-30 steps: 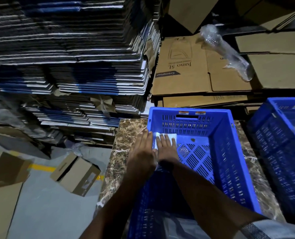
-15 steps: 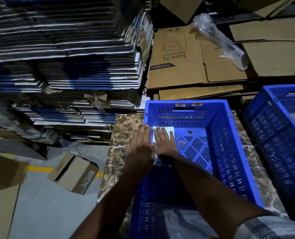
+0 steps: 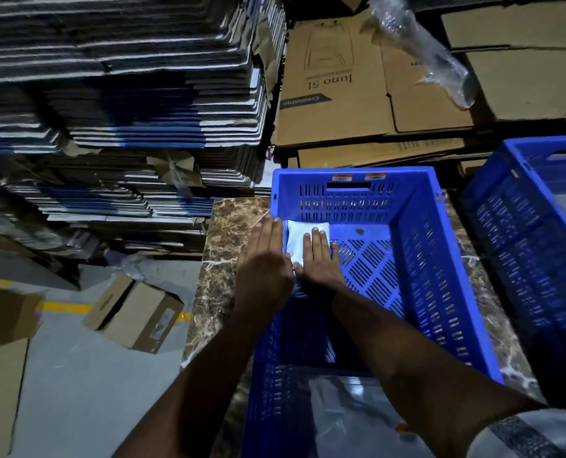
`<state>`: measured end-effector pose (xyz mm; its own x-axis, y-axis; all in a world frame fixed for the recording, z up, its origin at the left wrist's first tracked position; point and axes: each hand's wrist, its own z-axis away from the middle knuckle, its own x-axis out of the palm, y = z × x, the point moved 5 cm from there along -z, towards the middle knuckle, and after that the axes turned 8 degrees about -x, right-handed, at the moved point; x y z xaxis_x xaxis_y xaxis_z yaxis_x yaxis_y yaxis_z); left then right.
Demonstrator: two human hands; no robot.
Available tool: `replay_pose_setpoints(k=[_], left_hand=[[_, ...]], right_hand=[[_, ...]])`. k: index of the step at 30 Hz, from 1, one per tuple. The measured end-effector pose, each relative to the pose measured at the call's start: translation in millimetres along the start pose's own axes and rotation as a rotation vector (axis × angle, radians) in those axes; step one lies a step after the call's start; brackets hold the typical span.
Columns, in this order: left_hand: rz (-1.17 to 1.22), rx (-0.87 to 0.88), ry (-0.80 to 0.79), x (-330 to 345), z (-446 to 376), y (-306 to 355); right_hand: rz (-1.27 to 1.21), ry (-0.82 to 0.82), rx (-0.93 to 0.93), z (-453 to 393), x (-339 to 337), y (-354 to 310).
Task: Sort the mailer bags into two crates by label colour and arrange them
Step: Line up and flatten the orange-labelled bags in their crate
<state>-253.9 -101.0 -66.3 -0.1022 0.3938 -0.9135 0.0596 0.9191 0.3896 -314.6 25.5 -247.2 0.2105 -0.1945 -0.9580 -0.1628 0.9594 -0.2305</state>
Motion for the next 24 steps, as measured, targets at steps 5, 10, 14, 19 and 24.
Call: replay_pose_setpoints(k=[5, 10, 14, 19, 24], left_hand=[[-0.001, 0.047, 0.032, -2, 7, -1], [-0.05, -0.075, -0.094, -10, 3, 4], [-0.091, -0.025, -0.05, -15, 6, 6], [-0.151, 0.078, -0.002, -6, 2, 6], [-0.169, 0.104, -0.098, 2, -1, 6]], right_hand=[[-0.037, -0.081, -0.02, 8, -19, -5], [-0.122, -0.044, -0.081, 37, -71, -1], [-0.238, 0.034, -0.142, 90, -120, 10], [-0.433, -0.108, -0.231, 189, -155, 13], [-0.658, -0.322, -0.26, 262, -171, -5]])
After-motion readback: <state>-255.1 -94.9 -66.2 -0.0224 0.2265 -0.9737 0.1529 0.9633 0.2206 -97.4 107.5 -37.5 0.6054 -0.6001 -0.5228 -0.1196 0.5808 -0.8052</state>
